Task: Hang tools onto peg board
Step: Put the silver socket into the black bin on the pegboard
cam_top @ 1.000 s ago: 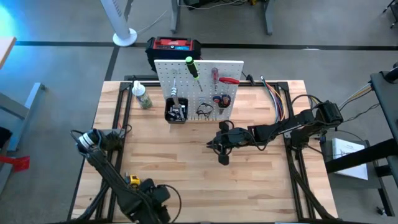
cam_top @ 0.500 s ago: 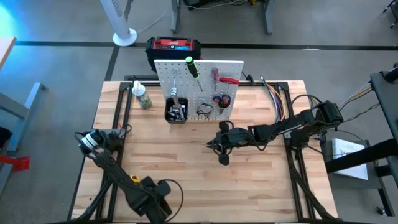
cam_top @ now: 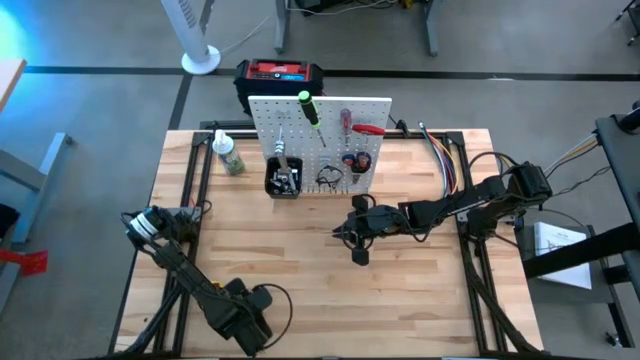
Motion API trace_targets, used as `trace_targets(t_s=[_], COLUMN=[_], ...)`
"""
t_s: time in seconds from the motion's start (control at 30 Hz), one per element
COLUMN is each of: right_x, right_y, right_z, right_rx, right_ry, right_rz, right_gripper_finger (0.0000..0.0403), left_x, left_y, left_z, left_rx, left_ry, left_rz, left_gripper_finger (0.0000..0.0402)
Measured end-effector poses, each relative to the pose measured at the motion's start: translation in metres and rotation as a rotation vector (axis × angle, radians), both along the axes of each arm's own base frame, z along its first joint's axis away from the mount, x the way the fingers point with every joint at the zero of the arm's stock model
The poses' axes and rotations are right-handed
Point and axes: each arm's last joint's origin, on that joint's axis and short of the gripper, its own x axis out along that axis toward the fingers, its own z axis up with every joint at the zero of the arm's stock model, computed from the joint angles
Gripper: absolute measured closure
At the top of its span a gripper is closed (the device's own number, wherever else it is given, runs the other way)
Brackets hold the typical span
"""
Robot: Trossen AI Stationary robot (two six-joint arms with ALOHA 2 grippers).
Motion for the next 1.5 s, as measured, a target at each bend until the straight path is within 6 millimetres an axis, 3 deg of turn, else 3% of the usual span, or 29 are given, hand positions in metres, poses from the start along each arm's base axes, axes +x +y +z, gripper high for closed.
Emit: trace_targets(t_s=[0.3,0.47,0.6,0.77,1.1,1.33,1.5], right_x=[0.000,0.000,0.000,-0.001,-0.004,-0.009,-0.012], right_y=[0.000,0.000,0.000,0.000,-0.001,0.000,0.000], right_z=[0.000,0.000,-0.001,-0.001,-0.006,-0.013,-0.017], right_rx=[0.010,0.015,0.015,0.014,0.005,0.022,0.039], right_ry=[0.001,0.003,0.007,0.013,0.069,0.160,0.209], right_rz=[-0.005,-0.009,-0.009,-0.009,-0.009,-0.026,-0.045], right_gripper_finger=[0.0366,0.0366,0.0366,0.0366,0.0366,0.0366,0.0366], left_x=[0.003,0.002,0.000,0.004,0.029,0.067,0.080], left_y=[0.003,0.006,0.010,0.009,0.027,0.062,0.076], left_z=[-0.001,0.002,0.017,0.027,0.005,-0.020,-0.023], left_rx=[0.026,0.075,0.173,0.239,0.512,0.433,0.369], left_ry=[-0.021,0.007,0.028,-0.026,-0.026,0.149,0.166], left_rz=[-0.068,-0.025,0.016,-0.094,-0.540,-0.750,-0.830], left_gripper_finger=[0.0314,0.0348,0.0334,0.0284,0.0174,0.0178,0.0224])
